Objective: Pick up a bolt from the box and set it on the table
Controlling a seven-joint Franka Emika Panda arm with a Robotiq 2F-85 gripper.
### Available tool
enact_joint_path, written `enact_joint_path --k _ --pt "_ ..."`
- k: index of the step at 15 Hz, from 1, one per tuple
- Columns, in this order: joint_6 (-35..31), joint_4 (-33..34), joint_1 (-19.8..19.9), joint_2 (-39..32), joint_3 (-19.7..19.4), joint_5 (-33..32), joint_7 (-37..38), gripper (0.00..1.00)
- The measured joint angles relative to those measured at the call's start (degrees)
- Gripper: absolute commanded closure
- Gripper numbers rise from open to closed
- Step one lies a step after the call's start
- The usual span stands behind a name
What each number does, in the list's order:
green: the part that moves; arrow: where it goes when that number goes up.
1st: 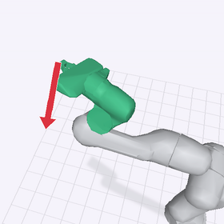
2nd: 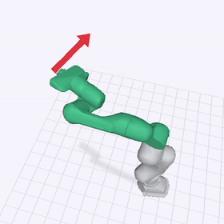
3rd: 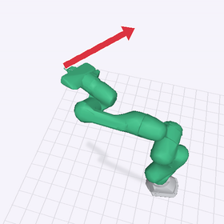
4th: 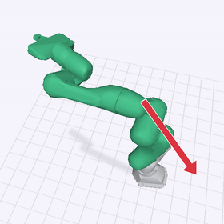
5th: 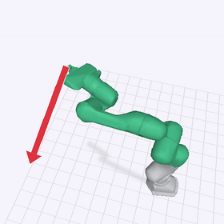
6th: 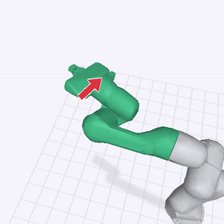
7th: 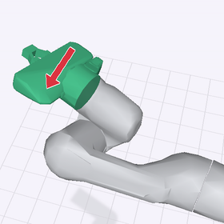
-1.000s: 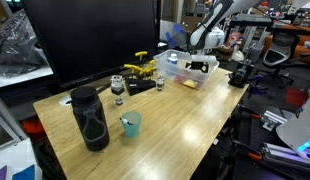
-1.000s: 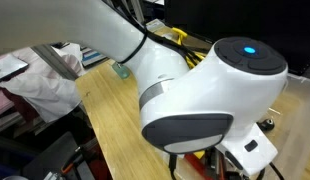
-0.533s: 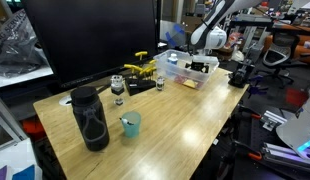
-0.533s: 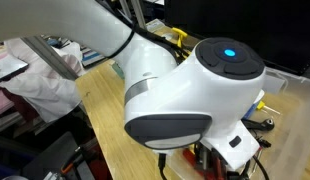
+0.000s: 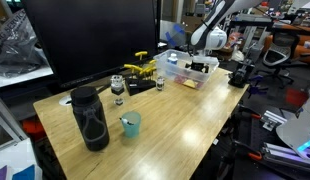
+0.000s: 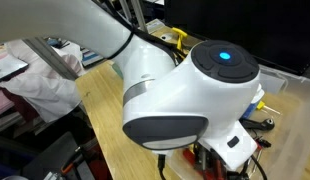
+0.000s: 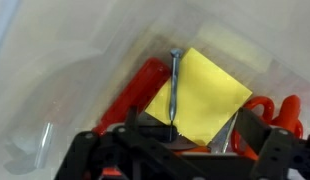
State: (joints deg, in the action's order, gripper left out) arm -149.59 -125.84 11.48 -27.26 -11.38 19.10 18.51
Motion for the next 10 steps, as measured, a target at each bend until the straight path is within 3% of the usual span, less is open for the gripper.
enact_joint_path --k 10 --pt "0.03 -0.05 6.17 -0.13 4.96 5.12 -14.63 0.0"
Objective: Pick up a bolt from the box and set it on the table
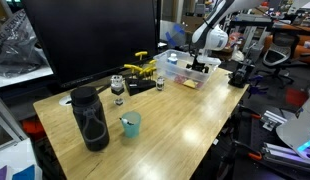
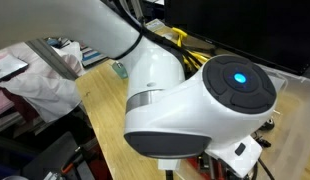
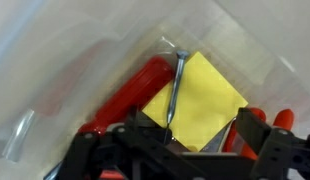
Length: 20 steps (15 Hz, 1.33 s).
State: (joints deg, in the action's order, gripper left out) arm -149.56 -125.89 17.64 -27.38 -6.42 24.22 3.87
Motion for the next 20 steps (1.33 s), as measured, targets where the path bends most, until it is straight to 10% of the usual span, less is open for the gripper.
enact_joint_path --k 20 --pt "0.78 -0.13 0.26 -0.11 0.88 -3.62 -8.98 0.0"
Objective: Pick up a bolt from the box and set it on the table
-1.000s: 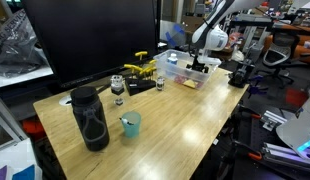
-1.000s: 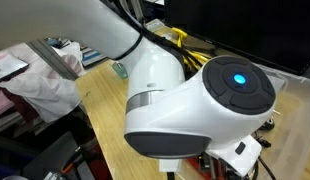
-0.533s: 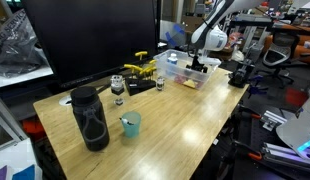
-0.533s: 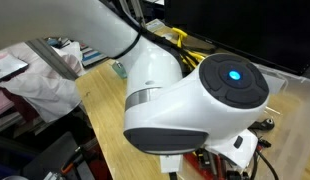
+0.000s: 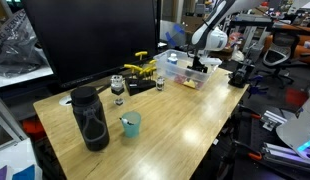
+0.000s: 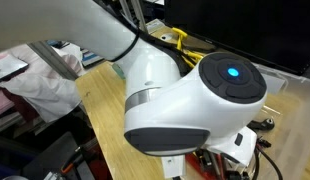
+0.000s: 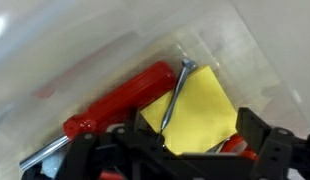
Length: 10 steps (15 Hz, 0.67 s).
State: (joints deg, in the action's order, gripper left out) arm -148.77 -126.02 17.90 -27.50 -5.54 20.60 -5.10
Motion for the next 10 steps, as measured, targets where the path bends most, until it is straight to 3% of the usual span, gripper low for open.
enact_joint_path --k 10 --pt "-1.8 2.19 -0.02 -2.79 -0.23 -1.59 0.79 0.0"
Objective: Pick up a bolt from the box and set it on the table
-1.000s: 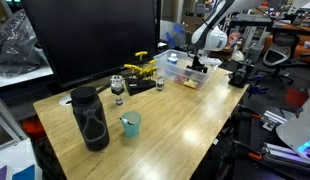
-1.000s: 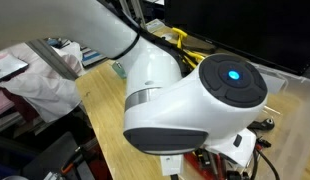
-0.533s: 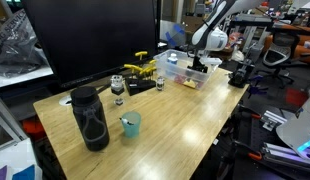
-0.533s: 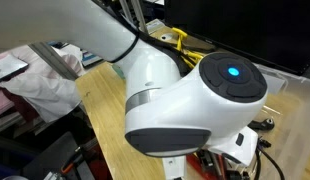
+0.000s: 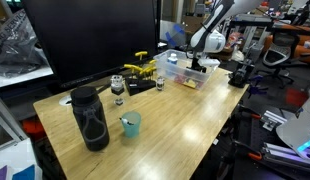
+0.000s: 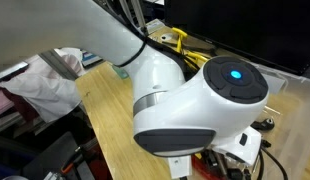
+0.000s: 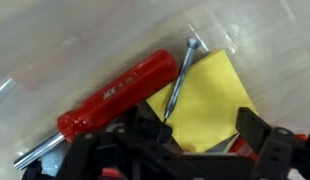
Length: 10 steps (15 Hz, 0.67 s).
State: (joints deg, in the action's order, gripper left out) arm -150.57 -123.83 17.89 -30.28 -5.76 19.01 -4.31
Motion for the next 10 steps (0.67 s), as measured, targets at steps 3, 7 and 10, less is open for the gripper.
enact_joint_path --k 3,7,10 --pt "0.01 0.6 -0.01 -0.73 0.01 0.01 1.17 0.0" --pt "-0.03 0.61 0.0 -0.75 0.01 0.04 2.33 0.21" --pt "-0.04 0.71 0.02 -0.68 -0.06 0.06 3.27 0.38"
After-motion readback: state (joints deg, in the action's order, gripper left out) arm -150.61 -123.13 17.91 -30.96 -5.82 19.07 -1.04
